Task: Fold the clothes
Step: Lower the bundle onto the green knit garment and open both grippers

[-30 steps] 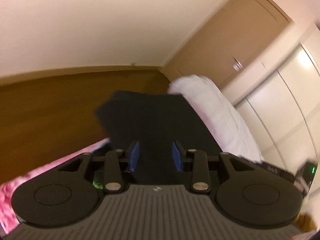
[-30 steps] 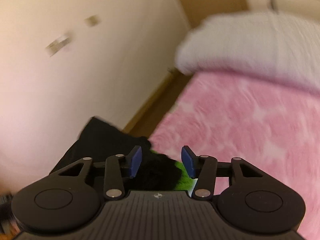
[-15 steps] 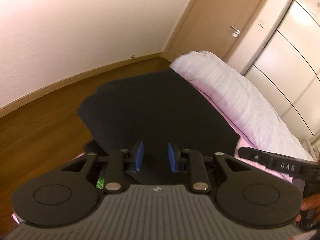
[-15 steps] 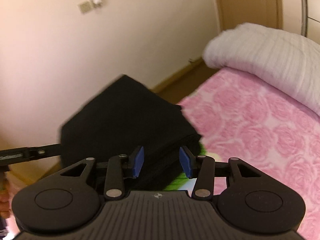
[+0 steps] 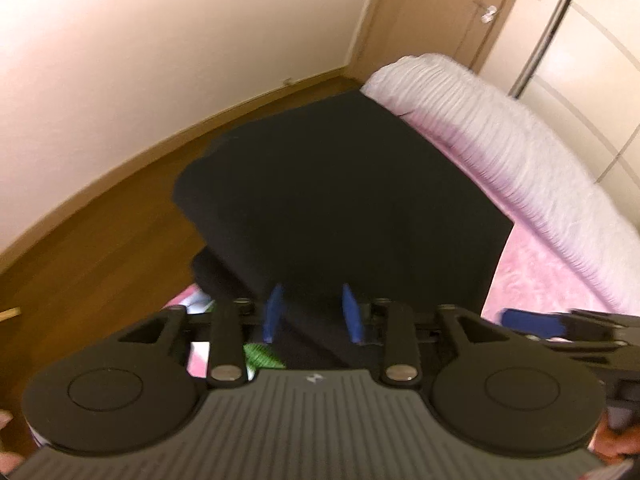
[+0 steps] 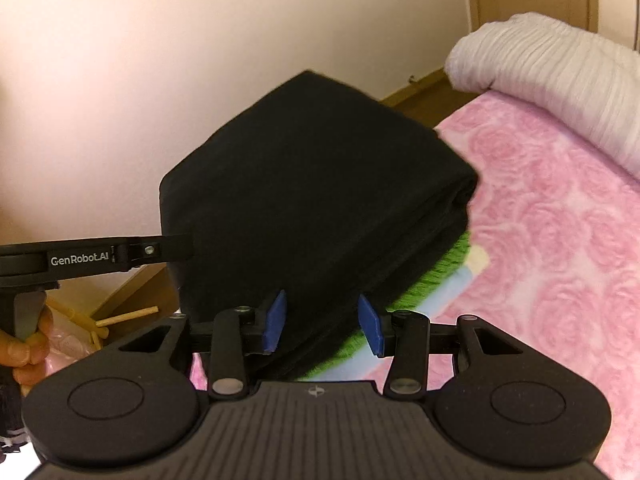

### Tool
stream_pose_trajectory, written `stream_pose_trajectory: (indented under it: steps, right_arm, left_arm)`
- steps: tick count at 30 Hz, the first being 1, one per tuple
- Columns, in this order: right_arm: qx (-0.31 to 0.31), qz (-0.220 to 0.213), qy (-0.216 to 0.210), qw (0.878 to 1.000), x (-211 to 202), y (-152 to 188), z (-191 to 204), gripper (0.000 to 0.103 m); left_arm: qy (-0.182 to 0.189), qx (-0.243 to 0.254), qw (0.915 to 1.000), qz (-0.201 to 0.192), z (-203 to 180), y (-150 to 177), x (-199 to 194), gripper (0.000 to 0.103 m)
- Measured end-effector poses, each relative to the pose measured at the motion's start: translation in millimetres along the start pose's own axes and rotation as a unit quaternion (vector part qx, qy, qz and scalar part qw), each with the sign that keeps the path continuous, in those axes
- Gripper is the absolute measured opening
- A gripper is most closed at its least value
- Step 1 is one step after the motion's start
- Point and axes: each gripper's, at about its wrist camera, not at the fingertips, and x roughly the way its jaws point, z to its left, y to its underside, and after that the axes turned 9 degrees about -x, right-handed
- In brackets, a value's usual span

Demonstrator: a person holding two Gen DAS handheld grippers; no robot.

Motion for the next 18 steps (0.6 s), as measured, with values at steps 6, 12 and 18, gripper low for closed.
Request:
stream_pose_trajectory:
  steps: [6, 12, 18]
  right_arm:
    - [0.024, 0.01, 0.003, 1.0, -53, 28, 11, 0.085]
    - [0.033, 0.008, 0.009, 0.999, -105, 59, 15, 0.089]
    - [0.017, -0.01, 0.023, 1.0, -159, 86, 15, 0.089]
  left_arm:
    - [-0.039, 0.007, 0.9992, -0.005, -32, 21, -53, 0.063]
    - [-0.067, 0.008, 0.9975, -0.019, -62, 60, -110, 0.07]
    - [-0.089, 0.003, 0.9951, -0.043, -92, 109, -176, 0.089]
